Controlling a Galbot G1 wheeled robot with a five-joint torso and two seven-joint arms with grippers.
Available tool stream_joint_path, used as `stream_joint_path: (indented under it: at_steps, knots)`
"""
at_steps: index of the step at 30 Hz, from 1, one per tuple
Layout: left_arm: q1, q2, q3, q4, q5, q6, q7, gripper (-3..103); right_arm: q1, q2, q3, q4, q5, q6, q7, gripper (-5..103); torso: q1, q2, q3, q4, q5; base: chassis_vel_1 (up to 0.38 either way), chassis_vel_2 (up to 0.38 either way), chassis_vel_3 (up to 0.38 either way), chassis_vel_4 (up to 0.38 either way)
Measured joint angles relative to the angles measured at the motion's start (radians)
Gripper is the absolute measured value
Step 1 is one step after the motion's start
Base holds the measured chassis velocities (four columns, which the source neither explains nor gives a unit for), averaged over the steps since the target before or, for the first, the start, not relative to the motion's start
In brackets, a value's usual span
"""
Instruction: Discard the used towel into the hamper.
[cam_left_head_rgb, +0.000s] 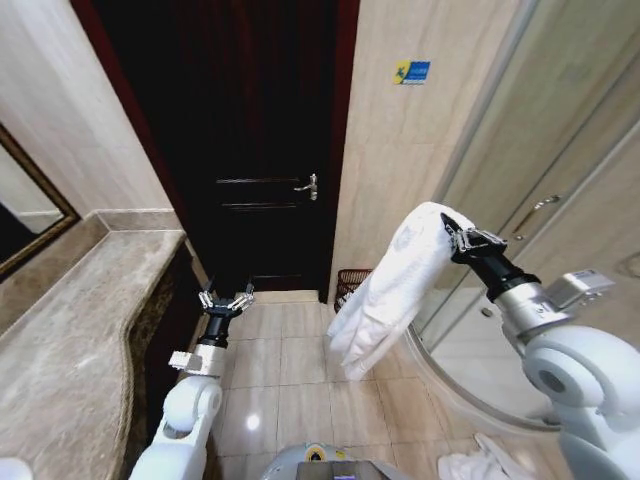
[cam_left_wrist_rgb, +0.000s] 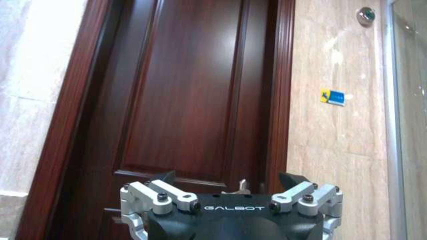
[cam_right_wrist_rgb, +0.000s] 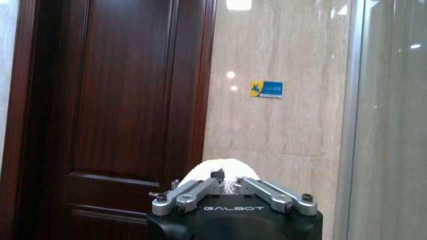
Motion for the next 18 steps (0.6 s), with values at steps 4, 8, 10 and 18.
stream_joint_path:
  at_steps: [4,8,10,18]
  knots:
    - [0.002,-0.001,0.003,0.004,-0.005,-0.008,0.002,100,-0.005,0.007,-0.004,0.000,0.000,0.010,0.005,2,0.000,0.000,0.000,0.0001,0.0000,0.000,0.000,0.000,0.000]
    - [0.001,-0.001,0.004,0.004,-0.006,-0.011,0.007,100,-0.007,0.013,-0.004,0.000,-0.006,0.010,0.006,2,0.000,0.000,0.000,0.0000,0.0001,0.000,0.000,0.000,0.000]
    - [0.001,0.000,0.004,0.003,-0.007,-0.011,0.008,100,-0.005,0.018,-0.004,0.000,-0.010,0.010,0.005,2,0.000,0.000,0.000,0.0000,0.0001,0.000,0.000,0.000,0.000]
    - [0.000,0.002,0.004,0.002,-0.008,-0.011,0.012,100,-0.003,0.035,-0.005,0.000,-0.020,0.015,-0.007,2,0.000,0.000,0.000,-0.0001,0.0000,0.000,0.000,0.000,0.000]
